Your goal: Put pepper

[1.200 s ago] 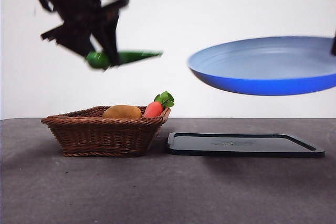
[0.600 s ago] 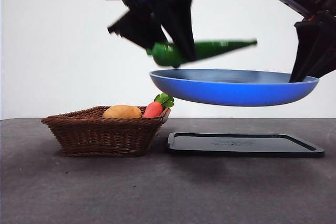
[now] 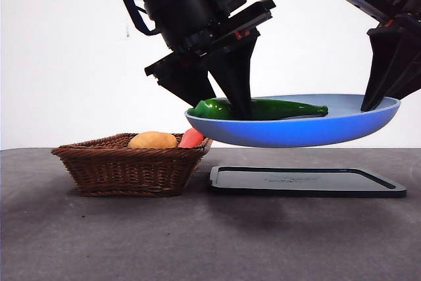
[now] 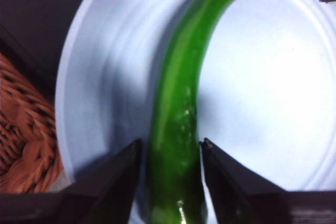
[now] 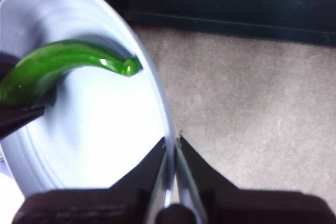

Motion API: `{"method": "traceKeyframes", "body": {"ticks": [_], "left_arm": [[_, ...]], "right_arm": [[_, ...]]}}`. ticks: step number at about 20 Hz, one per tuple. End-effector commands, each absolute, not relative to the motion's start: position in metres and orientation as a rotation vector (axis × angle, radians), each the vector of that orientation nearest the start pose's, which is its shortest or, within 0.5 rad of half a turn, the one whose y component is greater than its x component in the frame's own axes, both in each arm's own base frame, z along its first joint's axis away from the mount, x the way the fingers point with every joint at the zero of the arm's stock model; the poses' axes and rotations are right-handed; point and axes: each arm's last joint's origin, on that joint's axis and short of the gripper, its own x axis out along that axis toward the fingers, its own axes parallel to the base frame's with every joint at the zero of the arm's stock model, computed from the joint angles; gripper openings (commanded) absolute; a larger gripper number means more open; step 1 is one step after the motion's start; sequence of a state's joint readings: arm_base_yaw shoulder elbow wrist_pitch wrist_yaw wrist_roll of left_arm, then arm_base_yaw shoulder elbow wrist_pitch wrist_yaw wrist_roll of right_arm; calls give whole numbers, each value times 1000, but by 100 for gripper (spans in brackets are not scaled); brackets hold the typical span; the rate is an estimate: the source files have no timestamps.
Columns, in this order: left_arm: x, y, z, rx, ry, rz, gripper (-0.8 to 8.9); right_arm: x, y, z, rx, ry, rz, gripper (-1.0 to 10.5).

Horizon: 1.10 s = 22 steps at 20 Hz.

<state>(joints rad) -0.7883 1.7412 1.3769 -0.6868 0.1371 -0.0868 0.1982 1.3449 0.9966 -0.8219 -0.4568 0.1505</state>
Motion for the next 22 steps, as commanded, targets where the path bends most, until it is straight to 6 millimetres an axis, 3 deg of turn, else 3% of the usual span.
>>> {"method": "traceKeyframes", "body": {"ticks": [1, 7, 13, 19, 22], "left_arm": [[254, -267, 247, 287, 1056, -802, 234], [246, -259, 271, 261, 991, -821, 236], [227, -240, 313, 215, 890, -863, 236], [184, -196, 381, 141, 671, -901, 236], [159, -170, 409, 102, 558, -916, 236]], "right_arm": [[244, 64, 252, 293, 1213, 505, 3], [243, 64, 251, 294, 1225, 502, 3], [243, 64, 251, 295, 1227, 500, 3], [257, 50, 252, 349, 1139, 438, 3], [274, 37, 240, 396, 1138, 379, 3]]}}
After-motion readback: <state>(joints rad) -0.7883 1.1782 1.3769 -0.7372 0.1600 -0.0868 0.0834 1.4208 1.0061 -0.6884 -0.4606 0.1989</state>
